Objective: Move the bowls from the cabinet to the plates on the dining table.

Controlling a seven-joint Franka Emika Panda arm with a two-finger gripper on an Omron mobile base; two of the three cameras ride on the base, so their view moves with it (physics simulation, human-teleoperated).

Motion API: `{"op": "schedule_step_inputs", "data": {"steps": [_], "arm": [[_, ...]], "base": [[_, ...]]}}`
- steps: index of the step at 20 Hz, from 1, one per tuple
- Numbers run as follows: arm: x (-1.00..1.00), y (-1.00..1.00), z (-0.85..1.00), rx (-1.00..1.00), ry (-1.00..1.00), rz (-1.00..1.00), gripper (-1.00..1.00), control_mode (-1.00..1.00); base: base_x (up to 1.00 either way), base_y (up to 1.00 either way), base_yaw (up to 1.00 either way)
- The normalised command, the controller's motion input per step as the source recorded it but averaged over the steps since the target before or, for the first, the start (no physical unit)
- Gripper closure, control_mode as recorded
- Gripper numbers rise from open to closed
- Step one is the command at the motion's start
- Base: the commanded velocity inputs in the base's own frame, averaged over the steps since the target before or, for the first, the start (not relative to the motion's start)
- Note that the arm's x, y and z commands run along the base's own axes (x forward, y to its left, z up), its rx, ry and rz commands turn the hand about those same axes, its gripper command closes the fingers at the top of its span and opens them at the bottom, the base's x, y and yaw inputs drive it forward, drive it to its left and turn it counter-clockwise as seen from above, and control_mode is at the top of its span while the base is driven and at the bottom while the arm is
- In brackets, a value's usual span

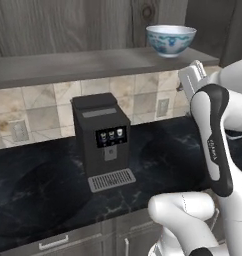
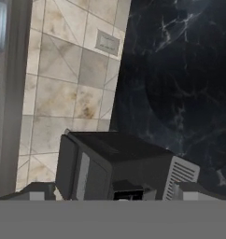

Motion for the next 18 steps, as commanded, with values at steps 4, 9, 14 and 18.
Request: {"op": "schedule_step_inputs", "data": {"steps": [4,9,14,18], "arm": [[0.00,0.00,0.00,0.00,0.00,0.00,-1.00,1.00],[0.00,0.00,0.00,0.00,0.00,0.00,-1.00,1.00],[0.00,0.00,0.00,0.00,0.00,0.00,-1.00,1.00],[0.00,0.00,0.00,0.00,0.00,0.00,-1.00,1.00]], "base": [[0.59,0.17,-0.01],[0.56,0.11,0.00],[0.11,0.01,0.00],[0.00,-0.03,0.00]]}}
